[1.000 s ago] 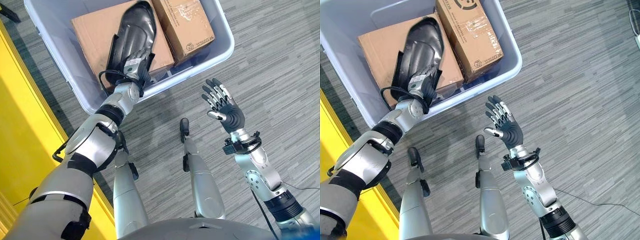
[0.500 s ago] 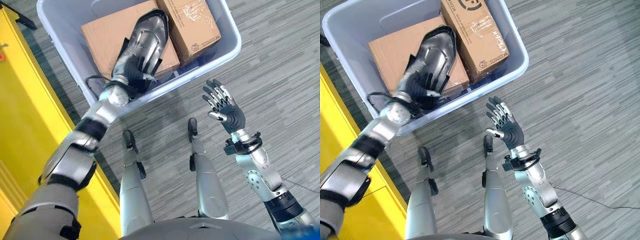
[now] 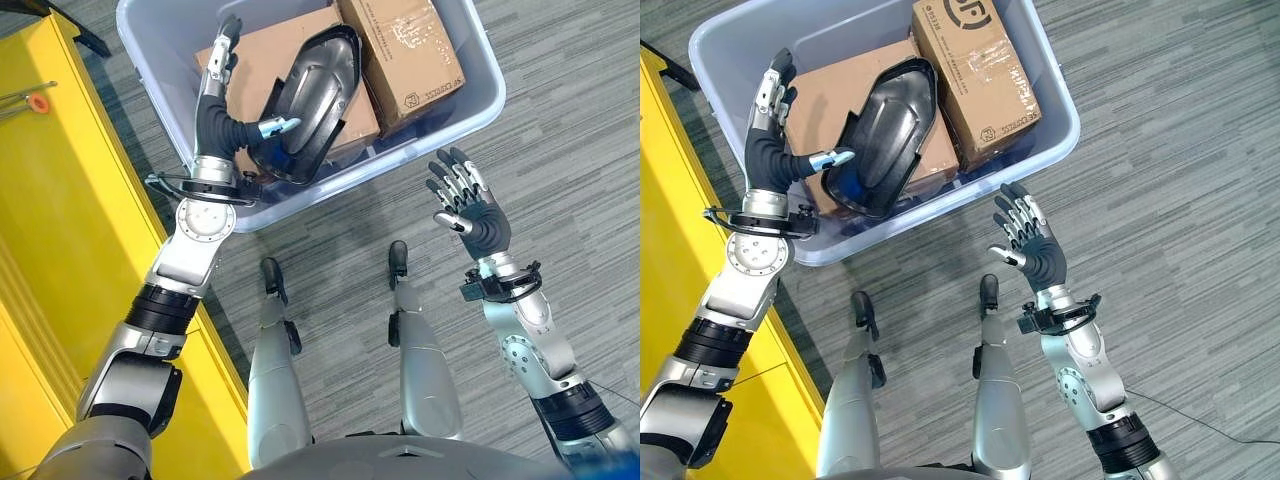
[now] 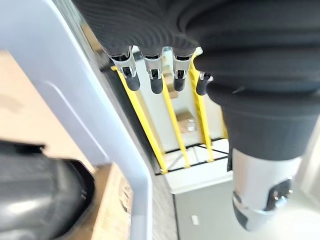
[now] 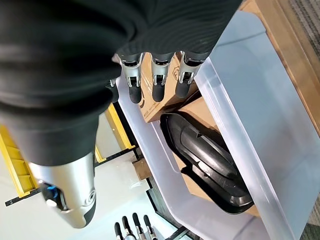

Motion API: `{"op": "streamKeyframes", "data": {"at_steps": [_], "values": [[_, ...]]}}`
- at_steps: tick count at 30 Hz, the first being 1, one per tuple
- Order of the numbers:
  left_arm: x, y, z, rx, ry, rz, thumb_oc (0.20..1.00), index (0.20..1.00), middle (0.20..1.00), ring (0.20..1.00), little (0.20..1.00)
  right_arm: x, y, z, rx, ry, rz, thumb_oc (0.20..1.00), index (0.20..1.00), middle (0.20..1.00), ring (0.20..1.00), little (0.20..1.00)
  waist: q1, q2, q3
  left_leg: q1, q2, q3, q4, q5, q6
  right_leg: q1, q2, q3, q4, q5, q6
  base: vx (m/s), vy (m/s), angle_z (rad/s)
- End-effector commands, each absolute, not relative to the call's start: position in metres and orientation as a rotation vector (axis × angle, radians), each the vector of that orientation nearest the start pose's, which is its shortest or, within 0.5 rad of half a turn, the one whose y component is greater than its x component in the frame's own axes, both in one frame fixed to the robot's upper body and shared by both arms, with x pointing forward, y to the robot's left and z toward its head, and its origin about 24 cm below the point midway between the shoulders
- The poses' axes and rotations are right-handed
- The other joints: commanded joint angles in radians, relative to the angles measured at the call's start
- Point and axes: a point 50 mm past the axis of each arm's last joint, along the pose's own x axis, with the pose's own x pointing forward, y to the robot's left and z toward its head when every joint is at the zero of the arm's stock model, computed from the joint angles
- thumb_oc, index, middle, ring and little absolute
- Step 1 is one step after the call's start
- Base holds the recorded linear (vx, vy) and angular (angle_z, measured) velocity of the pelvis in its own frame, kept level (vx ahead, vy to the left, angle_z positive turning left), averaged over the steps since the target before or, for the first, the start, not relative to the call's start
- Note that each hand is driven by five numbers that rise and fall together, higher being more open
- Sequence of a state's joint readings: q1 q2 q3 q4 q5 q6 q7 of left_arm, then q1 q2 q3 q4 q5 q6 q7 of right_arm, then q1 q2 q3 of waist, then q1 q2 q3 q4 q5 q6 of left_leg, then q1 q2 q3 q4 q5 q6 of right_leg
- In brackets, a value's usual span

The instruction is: Move parts from the plastic box to the shelf.

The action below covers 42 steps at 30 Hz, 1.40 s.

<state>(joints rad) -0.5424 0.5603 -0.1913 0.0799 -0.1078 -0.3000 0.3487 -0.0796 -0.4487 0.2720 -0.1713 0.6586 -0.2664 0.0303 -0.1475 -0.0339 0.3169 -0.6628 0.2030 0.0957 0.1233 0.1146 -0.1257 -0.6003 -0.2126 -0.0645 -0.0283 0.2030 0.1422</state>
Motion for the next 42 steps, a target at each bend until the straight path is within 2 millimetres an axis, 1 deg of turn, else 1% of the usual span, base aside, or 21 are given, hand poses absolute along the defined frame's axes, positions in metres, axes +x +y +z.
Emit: {"op": "streamKeyframes", "data": {"at_steps": [1, 5, 7, 9, 10, 13, 15, 20, 21, 25, 26, 30, 31, 32, 33, 34, 35, 36, 38, 41, 42], "values": [[0.314, 0.176, 0.238, 0.363, -0.906, 0.144, 1.000, 1.000, 1.000, 1.000, 1.000, 0.248, -0.161, 0.141, 0.204, -0.481, 0.351, 1.000, 1.000, 1.000, 1.000, 1.000, -0.014, 0.021, -0.023, 0.033, 0.031, -0.017, 0.023, -0.047, -0.031, 0.007, -0.093, 0.027, 0.118, -0.087, 0.038, 0.00, 0.000, 0.00], [0.326, 0.175, 0.233, 0.418, -0.865, 0.220, 1.000, 1.000, 1.000, 1.000, 1.000, 0.250, -0.159, 0.143, 0.197, -0.486, 0.353, 1.000, 1.000, 1.000, 1.000, 1.000, -0.020, 0.014, -0.017, 0.030, 0.032, -0.017, 0.025, -0.046, -0.030, 0.005, -0.091, 0.026, 0.118, -0.086, 0.038, 0.00, 0.000, 0.00], [0.333, 0.176, 0.232, 0.475, -0.842, 0.259, 1.000, 1.000, 1.000, 1.000, 1.000, 0.251, -0.158, 0.144, 0.196, -0.490, 0.351, 1.000, 1.000, 1.000, 1.000, 1.000, -0.024, 0.010, -0.013, 0.028, 0.034, -0.016, 0.027, -0.045, -0.029, 0.002, -0.090, 0.028, 0.119, -0.084, 0.038, 0.00, 0.000, 0.00], [0.343, 0.182, 0.231, 0.604, -0.817, 0.324, 1.000, 1.000, 1.000, 1.000, 1.000, 0.252, -0.157, 0.144, 0.196, -0.490, 0.354, 1.000, 1.000, 1.000, 1.000, 1.000, -0.031, 0.005, -0.011, 0.027, 0.038, -0.014, 0.028, -0.044, -0.029, -0.001, -0.088, 0.029, 0.119, -0.084, 0.037, 0.00, 0.000, 0.00], [0.347, 0.182, 0.229, 0.618, -0.801, 0.331, 1.000, 1.000, 1.000, 1.000, 1.000, 0.253, -0.157, 0.145, 0.194, -0.492, 0.354, 1.000, 1.000, 1.000, 1.000, 1.000, -0.033, 0.004, -0.010, 0.026, 0.039, -0.013, 0.028, -0.043, -0.029, -0.003, -0.087, 0.030, 0.119, -0.084, 0.038, 0.00, 0.000, 0.00], [0.361, 0.192, 0.224, 0.634, -0.718, 0.412, 1.000, 1.000, 1.000, 1.000, 1.000, 0.253, -0.156, 0.145, 0.204, -0.486, 0.366, 1.000, 1.000, 1.000, 1.000, 1.000, -0.042, -0.001, -0.006, 0.016, 0.041, -0.014, 0.033, -0.040, -0.028, -0.014, -0.083, 0.032, 0.123, -0.083, 0.037, 0.00, 0.000, 0.00], [0.365, 0.198, 0.225, 0.635, -0.692, 0.458, 1.000, 1.000, 1.000, 1.000, 1.000, 0.253, -0.155, 0.144, 0.206, -0.483, 0.367, 1.000, 1.000, 1.000, 1.000, 1.000, -0.046, -0.003, -0.006, 0.010, 0.042, -0.015, 0.035, -0.040, -0.027, -0.019, -0.081, 0.034, 0.125, -0.083, 0.037, 0.00, 0.000, 0.00], [0.373, 0.212, 0.228, 0.679, -0.646, 0.555, 1.000, 1.000, 1.000, 1.000, 1.000, 0.253, -0.154, 0.144, 0.210, -0.476, 0.378, 1.000, 1.000, 1.000, 1.000, 1.000, -0.053, -0.006, -0.011, -0.004, 0.041, -0.015, 0.040, -0.038, -0.029, -0.029, -0.077, 0.033, 0.128, -0.083, 0.036, 0.00, 0.000, 0.00], [0.375, 0.217, 0.229, 0.672, -0.625, 0.582, 1.000, 1.000, 1.000, 1.000, 1.000, 0.253, -0.154, 0.145, 0.207, -0.480, 0.379, 1.000, 1.000, 1.000, 1.000, 1.000, -0.055, -0.007, -0.011, -0.007, 0.041, -0.015, 0.042, -0.038, -0.029, -0.032, -0.077, 0.035, 0.129, -0.081, 0.036, 0.00, 0.000, 0.00], [0.378, 0.223, 0.231, 0.612, -0.598, 0.623, 1.000, 1.000, 1.000, 1.000, 1.000, 0.252, -0.153, 0.144, 0.209, -0.470, 0.384, 1.000, 1.000, 1.000, 1.000, 1.000, -0.057, -0.007, -0.013, -0.013, 0.044, -0.017, 0.045, -0.038, -0.029, -0.037, -0.077, 0.035, 0.129, -0.079, 0.036, 0.00, 0.000, 0.00], [0.380, 0.227, 0.235, 0.604, -0.589, 0.654, 1.000, 1.000, 1.000, 1.000, 1.000, 0.252, -0.152, 0.143, 0.208, -0.462, 0.390, 1.000, 1.000, 1.000, 1.000, 1.000, -0.061, -0.008, -0.013, -0.016, 0.044, -0.016, 0.046, -0.037, -0.029, -0.039, -0.076, 0.036, 0.129, -0.077, 0.036, 0.00, 0.000, 0.00], [0.385, 0.230, 0.244, 0.635, -0.573, 0.676, 1.000, 1.000, 1.000, 1.000, 1.000, 0.251, -0.152, 0.144, 0.199, -0.458, 0.404, 1.000, 1.000, 1.000, 1.000, 1.000, -0.066, -0.008, -0.010, -0.025, 0.044, -0.018, 0.050, -0.034, -0.026, -0.049, -0.074, 0.039, 0.134, -0.077, 0.036, 0.02, -0.001, 0.00], [0.387, 0.231, 0.243, 0.647, -0.556, 0.672, 1.000, 1.000, 1.000, 1.000, 1.000, 0.251, -0.152, 0.143, 0.198, -0.454, 0.408, 1.000, 1.000, 1.000, 1.000, 1.000, -0.066, -0.005, -0.015, -0.013, 0.049, -0.022, 0.050, -0.060, -0.034, -0.038, -0.070, 0.040, 0.136, -0.099, 0.042, 0.00, 0.000, 0.00], [0.389, 0.231, 0.243, 0.672, -0.546, 0.667, 1.000, 1.000, 1.000, 1.000, 1.000, 0.251, -0.152, 0.143, 0.198, -0.453, 0.409, 1.000, 1.000, 1.000, 1.000, 1.000, -0.070, -0.009, -0.007, -0.026, 0.045, -0.018, 0.051, -0.034, -0.027, -0.051, -0.073, 0.040, 0.137, -0.078, 0.036, 0.08, -0.005, -0.01], [0.389, 0.231, 0.243, 0.673, -0.545, 0.666, 1.000, 1.000, 1.000, 1.000, 1.000, 0.251, -0.152, 0.143, 0.199, -0.451, 0.409, 1.000, 1.000, 1.000, 1.000, 1.000, -0.068, -0.006, -0.012, -0.014, 0.049, -0.022, 0.050, -0.059, -0.034, -0.040, -0.069, 0.041, 0.138, -0.100, 0.042, -0.08, 0.006, -0.02], [0.392, 0.231, 0.240, 0.701, -0.520, 0.656, 1.000, 1.000, 1.000, 1.000, 1.000, 0.250, -0.151, 0.143, 0.197, -0.453, 0.418, 1.000, 1.000, 1.000, 1.000, 1.000, -0.072, -0.010, -0.006, -0.031, 0.045, -0.018, 0.054, -0.032, -0.026, -0.056, -0.071, 0.042, 0.140, -0.078, 0.036, 0.00, 0.004, -0.03], [0.392, 0.231, 0.240, 0.701, -0.520, 0.656, 1.000, 1.000, 1.000, 1.000, 1.000, 0.250, -0.151, 0.143, 0.197, -0.453, 0.417, 1.000, 1.000, 1.000, 1.000, 1.000, -0.072, -0.010, -0.006, -0.031, 0.045, -0.018, 0.054, -0.032, -0.026, -0.056, -0.071, 0.043, 0.140, -0.078, 0.036, 0.00, 0.004, -0.07], [0.396, 0.229, 0.233, 0.755, -0.472, 0.628, 1.000, 1.000, 1.000, 1.000, 1.000, 0.250, -0.150, 0.143, 0.195, -0.452, 0.424, 1.000, 1.000, 1.000, 1.000, 1.000, -0.073, -0.008, -0.009, -0.020, 0.051, -0.022, 0.055, -0.059, -0.033, -0.050, -0.066, 0.045, 0.145, -0.101, 0.041, 0.08, -0.005, -0.08], [0.398, 0.226, 0.230, 0.766, -0.457, 0.621, 1.000, 1.000, 1.000, 1.000, 1.000, 0.249, -0.150, 0.143, 0.196, -0.451, 0.430, 1.000, 1.000, 1.000, 1.000, 1.000, -0.074, -0.009, -0.007, -0.021, 0.050, -0.020, 0.056, -0.059, -0.032, -0.053, -0.065, 0.047, 0.146, -0.101, 0.041, 0.04, -0.002, -0.06], [0.403, 0.226, 0.214, 0.790, -0.373, 0.603, 1.000, 1.000, 1.000, 1.000, 1.000, 0.248, -0.151, 0.143, 0.200, -0.453, 0.431, 1.000, 1.000, 1.000, 1.000, 1.000, -0.080, -0.010, -0.002, -0.026, 0.051, -0.019, 0.061, -0.060, -0.031, -0.060, -0.064, 0.052, 0.151, -0.101, 0.041, 0.00, 0.000, -0.01], [0.404, 0.226, 0.212, 0.797, -0.351, 0.607, 1.000, 1.000, 1.000, 1.000, 1.000, 0.247, -0.152, 0.144, 0.199, -0.455, 0.432, 1.000, 1.000, 1.000, 1.000, 1.000, -0.081, -0.012, 0.000, -0.027, 0.052, -0.019, 0.063, -0.060, -0.031, -0.063, -0.063, 0.054, 0.152, -0.101, 0.041, 0.00, 0.000, 0.00]]}}
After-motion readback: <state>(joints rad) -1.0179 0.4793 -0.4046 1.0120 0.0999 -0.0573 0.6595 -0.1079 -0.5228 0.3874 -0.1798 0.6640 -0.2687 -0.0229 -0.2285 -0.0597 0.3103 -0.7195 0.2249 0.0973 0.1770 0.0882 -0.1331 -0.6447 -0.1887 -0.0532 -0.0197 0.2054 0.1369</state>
